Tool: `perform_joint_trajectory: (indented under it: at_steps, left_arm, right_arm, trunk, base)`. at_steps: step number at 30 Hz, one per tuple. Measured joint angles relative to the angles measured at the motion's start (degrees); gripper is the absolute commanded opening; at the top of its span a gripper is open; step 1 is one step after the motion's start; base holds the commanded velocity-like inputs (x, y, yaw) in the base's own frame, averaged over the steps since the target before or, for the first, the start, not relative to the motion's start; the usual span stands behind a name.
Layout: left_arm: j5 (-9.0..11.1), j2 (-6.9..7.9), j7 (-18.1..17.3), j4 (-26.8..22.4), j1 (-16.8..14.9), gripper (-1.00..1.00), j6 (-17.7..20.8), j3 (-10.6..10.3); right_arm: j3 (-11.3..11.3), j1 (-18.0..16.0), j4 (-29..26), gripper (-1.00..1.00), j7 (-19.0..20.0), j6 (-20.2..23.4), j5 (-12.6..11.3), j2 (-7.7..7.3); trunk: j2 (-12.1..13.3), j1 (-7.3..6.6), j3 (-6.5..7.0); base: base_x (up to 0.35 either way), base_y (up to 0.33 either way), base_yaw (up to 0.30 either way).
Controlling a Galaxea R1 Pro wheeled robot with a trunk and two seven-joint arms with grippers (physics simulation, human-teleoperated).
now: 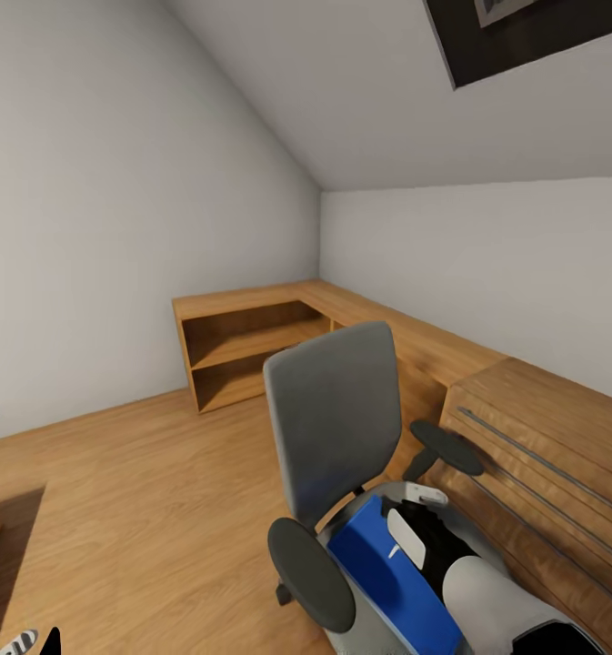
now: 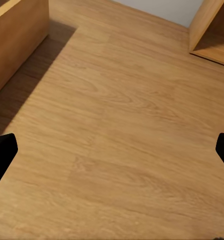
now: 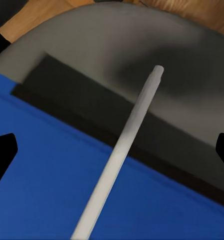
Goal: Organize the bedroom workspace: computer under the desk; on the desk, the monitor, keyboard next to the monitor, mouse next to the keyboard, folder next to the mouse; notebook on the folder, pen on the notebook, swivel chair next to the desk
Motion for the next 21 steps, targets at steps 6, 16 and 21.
perform_joint_trajectory:
  at_steps: [6, 16, 21]
  left_arm:
    - [0.06, 0.00, 0.00, 0.00, 0.00, 1.00, 0.00, 0.00]
    - [0.08, 0.00, 0.00, 0.25, 0.00, 1.00, 0.00, 0.00]
    - [0.08, 0.00, 0.00, 0.34, 0.00, 1.00, 0.00, 0.00]
  right_arm:
    - [-0.03, -0.04, 0.00, 1.00, 1.20, 0.87, -0.55, -0.49]
    - [-0.02, -0.05, 0.00, 1.00, 1.39, 1.07, -1.08, -0.46]
    - [-0.03, -0.05, 0.00, 1.00, 1.41, 1.05, -1.10, -0.46]
  trunk:
    - [-2.02, 1.11, -0.90]
    - [-4.02, 2.20, -1.80]
    - [-5.21, 2.86, -2.33]
  base:
    - [0.000, 0.000, 0.000]
    - [0.000, 0.000, 0.000]
    - [0.000, 0.000, 0.000]
